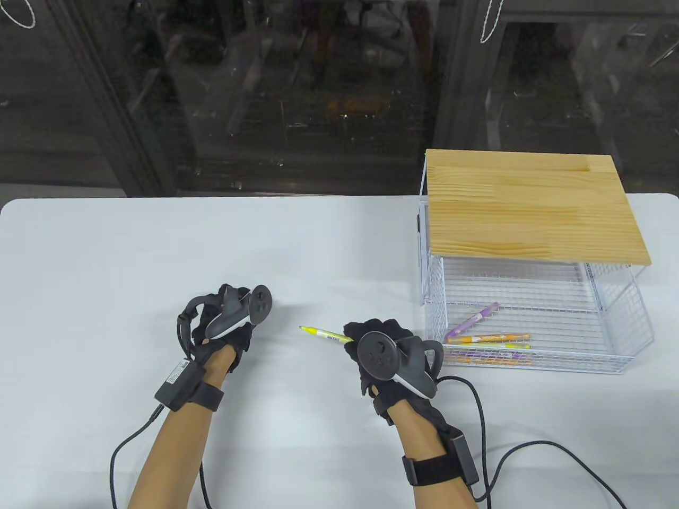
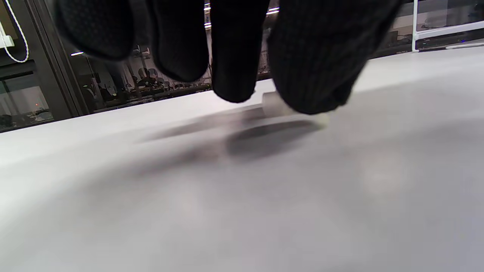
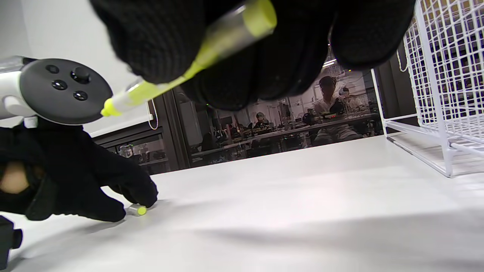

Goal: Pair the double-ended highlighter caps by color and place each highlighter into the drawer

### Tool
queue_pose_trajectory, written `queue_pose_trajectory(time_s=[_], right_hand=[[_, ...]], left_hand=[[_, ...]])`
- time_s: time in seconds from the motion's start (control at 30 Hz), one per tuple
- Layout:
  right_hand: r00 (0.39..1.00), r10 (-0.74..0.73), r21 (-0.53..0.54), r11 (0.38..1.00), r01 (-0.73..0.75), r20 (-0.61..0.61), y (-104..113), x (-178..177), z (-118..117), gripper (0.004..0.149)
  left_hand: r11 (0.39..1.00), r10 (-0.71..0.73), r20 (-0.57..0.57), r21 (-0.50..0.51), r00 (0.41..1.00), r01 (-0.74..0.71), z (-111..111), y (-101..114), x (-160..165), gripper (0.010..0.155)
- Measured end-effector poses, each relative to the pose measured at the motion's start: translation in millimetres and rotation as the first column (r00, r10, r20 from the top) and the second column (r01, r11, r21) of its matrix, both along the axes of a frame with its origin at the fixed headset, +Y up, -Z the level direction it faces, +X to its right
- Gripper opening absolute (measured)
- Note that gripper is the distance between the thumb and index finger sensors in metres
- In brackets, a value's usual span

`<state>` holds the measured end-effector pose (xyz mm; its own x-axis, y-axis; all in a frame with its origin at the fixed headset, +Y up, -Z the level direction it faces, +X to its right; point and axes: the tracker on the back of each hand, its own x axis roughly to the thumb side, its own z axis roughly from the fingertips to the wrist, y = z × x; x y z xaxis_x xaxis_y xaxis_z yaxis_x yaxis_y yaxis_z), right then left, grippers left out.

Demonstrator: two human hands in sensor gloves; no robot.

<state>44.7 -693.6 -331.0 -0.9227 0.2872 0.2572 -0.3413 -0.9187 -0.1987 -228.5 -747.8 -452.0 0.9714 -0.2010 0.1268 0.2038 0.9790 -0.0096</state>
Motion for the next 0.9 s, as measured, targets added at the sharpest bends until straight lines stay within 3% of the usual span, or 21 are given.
queue_pose_trajectory(time_s=[0.47, 0.63, 0.9], right_hand=[[1.000, 0.001, -0.015, 1.000, -0.001, 0.002, 0.0, 0.9, -0.3, 0.046], [1.000, 0.002, -0.020, 1.000, -0.002, 0.000, -0.1, 0.7, -0.4, 0.046], [1.000, 0.000, -0.028, 1.000, 0.000, -0.005, -0.4, 0.2, -0.6, 0.046]], left_hand=[[0.997, -0.068, 0.030, -0.033, 0.997, 0.069, 6.6, 2.3, 4.1, 0.044], [0.998, -0.057, 0.052, 0.021, 0.997, 0.056, 18.9, 16.3, 0.1, 0.046], [0.995, 0.088, 0.027, 0.050, 0.996, -0.089, 44.4, 44.2, -15.7, 0.049]])
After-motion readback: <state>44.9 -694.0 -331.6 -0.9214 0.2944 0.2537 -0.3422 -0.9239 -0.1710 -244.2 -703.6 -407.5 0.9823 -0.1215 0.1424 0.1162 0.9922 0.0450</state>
